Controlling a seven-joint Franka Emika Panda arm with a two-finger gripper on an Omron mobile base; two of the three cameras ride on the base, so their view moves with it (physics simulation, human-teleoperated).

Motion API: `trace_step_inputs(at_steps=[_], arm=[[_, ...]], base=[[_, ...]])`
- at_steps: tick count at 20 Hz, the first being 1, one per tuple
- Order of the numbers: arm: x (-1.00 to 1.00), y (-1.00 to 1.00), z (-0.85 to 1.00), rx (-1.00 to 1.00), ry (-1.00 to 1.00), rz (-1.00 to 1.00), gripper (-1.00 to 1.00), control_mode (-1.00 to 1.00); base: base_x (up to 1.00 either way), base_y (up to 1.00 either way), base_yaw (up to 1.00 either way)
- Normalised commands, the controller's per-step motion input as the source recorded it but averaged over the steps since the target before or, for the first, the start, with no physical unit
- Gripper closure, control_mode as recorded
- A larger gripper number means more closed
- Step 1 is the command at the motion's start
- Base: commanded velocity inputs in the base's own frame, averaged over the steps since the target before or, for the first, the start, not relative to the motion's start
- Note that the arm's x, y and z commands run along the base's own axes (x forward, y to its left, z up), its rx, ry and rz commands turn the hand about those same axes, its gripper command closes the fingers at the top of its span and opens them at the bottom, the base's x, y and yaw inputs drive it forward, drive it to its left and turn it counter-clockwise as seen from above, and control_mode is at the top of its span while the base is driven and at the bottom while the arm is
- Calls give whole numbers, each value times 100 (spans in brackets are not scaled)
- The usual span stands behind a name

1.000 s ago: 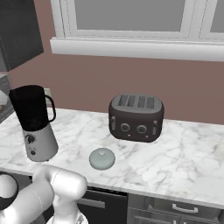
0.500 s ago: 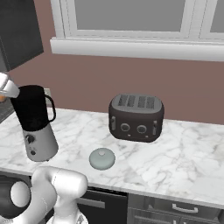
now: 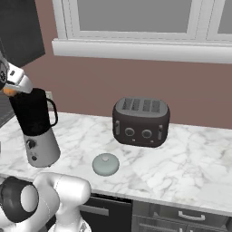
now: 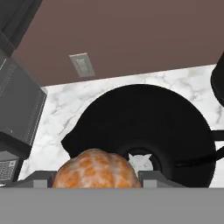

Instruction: Open the blender lid, put the tangerine in the blender, close the lid, and start the blender.

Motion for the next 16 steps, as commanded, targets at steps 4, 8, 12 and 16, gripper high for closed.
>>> trace_step_inputs(at_steps=[4, 8, 12, 16], arm=[[47, -6, 3, 0, 3, 0, 100, -100], [59, -1, -15, 0, 8, 0, 100, -100], [36, -7, -45, 0, 10, 0, 100, -100], [14, -10, -58, 0, 7, 0, 100, -100]], base=[[0, 0, 0], [0, 0, 0], [0, 0, 0], [0, 0, 0]])
